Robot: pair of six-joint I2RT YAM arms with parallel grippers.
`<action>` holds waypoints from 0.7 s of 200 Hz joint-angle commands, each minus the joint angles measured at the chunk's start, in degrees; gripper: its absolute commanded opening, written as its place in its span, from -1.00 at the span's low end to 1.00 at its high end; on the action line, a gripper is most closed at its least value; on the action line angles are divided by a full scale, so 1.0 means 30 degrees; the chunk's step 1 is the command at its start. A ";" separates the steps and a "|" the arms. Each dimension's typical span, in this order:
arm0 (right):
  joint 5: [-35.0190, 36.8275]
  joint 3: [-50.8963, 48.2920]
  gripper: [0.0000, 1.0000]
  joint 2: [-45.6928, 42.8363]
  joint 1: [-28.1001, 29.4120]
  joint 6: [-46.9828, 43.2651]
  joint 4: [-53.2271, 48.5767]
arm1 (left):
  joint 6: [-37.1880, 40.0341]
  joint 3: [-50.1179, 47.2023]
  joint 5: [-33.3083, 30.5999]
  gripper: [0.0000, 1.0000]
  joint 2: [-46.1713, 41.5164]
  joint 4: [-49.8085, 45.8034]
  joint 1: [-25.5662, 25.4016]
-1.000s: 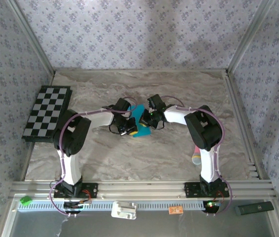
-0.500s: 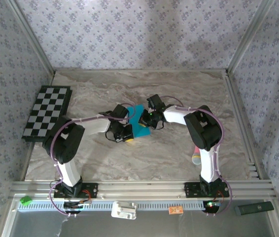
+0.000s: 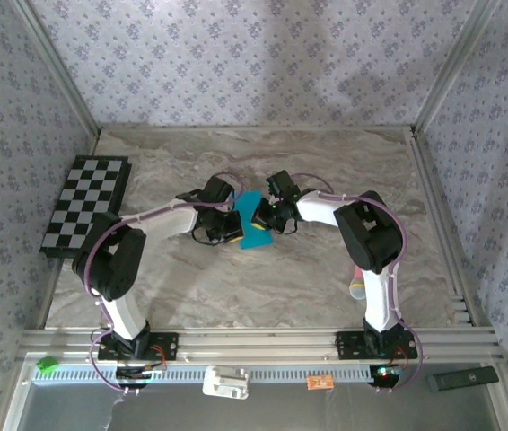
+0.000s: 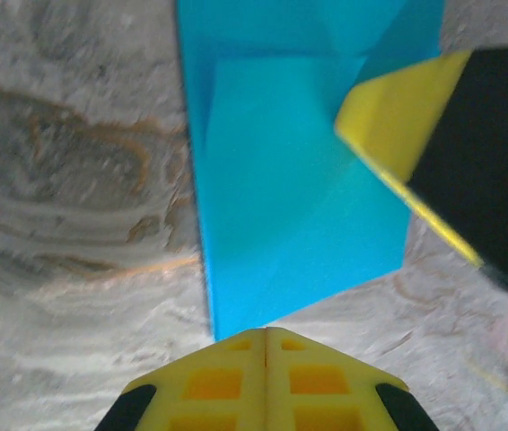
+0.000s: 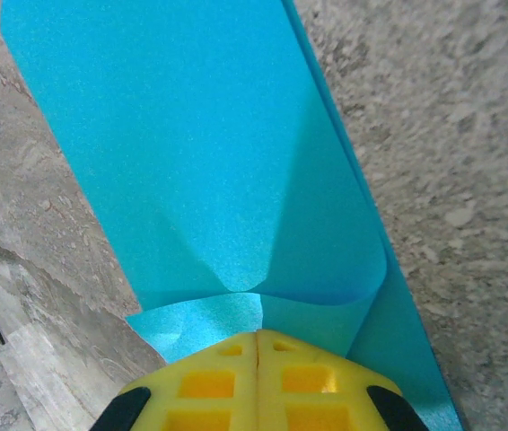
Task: Fold a paper plane with a square sheet of paper (pick it up from the middle)
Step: Fold the triangle a second time at the center of the table.
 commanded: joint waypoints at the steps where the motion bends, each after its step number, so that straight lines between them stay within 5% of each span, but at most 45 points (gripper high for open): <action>1: 0.1603 -0.0418 -0.93 0.1513 0.0060 -0.0136 -0.2236 | -0.0243 0.0530 -0.0213 -0.99 0.0998 0.0435 0.0125; 66: 0.0990 -0.0166 -0.93 0.0809 -0.0010 -0.1048 -0.1287 | -0.0292 0.0393 -0.0369 -1.00 0.2216 0.0309 0.0290; 140: -0.0709 -0.0874 -0.93 -0.1522 -0.0472 -0.6090 0.0058 | 0.0074 -0.0084 -0.1165 -1.00 0.2246 -0.0618 0.0419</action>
